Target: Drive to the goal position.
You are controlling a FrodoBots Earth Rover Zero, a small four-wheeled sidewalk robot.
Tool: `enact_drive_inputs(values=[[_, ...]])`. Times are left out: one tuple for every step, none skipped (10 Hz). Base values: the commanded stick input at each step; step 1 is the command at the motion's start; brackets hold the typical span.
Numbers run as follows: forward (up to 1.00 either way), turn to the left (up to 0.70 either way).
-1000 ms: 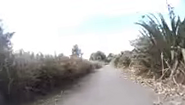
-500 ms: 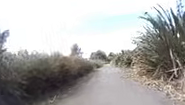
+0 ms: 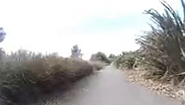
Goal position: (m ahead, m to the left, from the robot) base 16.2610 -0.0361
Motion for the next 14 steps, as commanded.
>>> enact_drive_inputs(values=[[0.7, 0.0], [0.7, 0.0], [0.7, 0.0], [0.7, 0.0], [0.7, 0.0], [0.7, 0.0], [0.7, 0.0], [0.7, 0.0], [0.7, 0.0], [0.7, 0.0], [0.7, 0.0], [0.7, 0.0], [0.7, 0.0], [0.7, 0.0]])
